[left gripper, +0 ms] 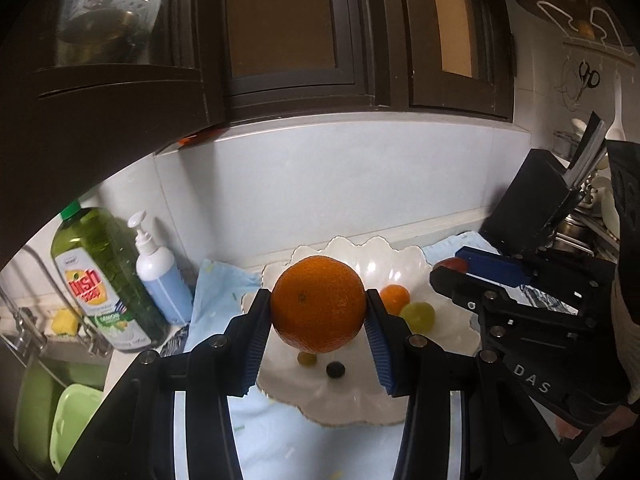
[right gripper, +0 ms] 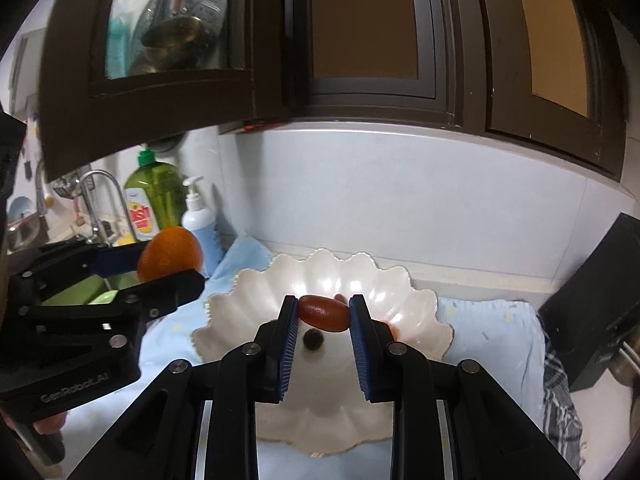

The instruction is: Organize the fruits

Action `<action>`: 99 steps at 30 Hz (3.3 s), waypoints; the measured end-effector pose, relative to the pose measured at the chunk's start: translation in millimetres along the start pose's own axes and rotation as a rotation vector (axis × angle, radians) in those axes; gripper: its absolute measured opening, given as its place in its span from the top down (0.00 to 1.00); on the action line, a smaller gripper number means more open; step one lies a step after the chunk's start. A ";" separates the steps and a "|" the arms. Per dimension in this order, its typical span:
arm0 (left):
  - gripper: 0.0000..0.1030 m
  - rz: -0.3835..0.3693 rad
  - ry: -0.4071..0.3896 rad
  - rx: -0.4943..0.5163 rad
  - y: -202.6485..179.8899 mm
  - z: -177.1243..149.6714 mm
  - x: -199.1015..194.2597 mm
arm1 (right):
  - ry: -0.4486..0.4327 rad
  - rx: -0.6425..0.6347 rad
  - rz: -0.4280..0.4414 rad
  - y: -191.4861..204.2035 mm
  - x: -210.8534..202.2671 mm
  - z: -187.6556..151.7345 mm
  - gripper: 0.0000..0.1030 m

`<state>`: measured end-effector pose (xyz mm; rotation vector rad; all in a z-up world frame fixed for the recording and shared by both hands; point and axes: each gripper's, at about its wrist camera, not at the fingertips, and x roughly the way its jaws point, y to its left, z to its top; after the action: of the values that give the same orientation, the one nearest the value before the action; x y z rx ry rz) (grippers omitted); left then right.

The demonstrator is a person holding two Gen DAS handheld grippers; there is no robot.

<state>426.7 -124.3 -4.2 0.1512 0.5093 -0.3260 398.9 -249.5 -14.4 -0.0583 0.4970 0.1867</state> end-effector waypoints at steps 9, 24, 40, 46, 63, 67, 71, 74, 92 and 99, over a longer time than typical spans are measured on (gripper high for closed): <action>0.56 0.026 0.019 0.021 1.4 19.1 39.6 | 0.067 -0.020 -0.016 -18.7 44.9 15.6 0.74; 0.56 -0.027 0.248 0.007 6.8 18.7 136.4 | 0.235 -0.031 -0.005 -45.7 122.6 26.7 0.74; 0.39 0.012 0.303 0.027 7.5 11.3 169.6 | 0.361 -0.040 -0.026 -54.0 163.7 14.2 0.57; 0.33 0.091 0.280 0.027 10.0 11.5 159.5 | 0.358 -0.022 -0.045 -58.2 155.9 11.5 0.47; 0.04 0.198 0.120 -0.063 11.8 -14.2 35.9 | 0.166 0.047 -0.137 -38.1 31.9 0.2 0.15; 0.00 0.221 0.063 -0.065 8.0 -22.3 -10.4 | 0.114 0.040 -0.151 -23.3 -5.8 -4.5 0.12; 0.00 0.224 0.015 -0.070 5.2 -27.3 -50.6 | 0.064 0.041 -0.155 -7.3 -45.8 -9.6 0.09; 0.00 0.222 -0.014 -0.058 -0.1 -31.7 -78.7 | 0.032 0.049 -0.152 4.4 -73.6 -13.4 0.09; 0.00 0.254 -0.176 -0.004 -8.3 -82.2 -242.1 | -0.070 0.065 -0.197 80.5 -223.8 -51.8 0.07; 0.00 0.234 -0.177 0.016 -14.5 -109.8 -293.8 | -0.090 0.069 -0.202 106.2 -272.4 -76.2 0.07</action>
<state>130.2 -34.8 47.2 0.1933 0.3097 -0.1128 107.9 -197.5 48.0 -0.0325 0.4048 -0.0252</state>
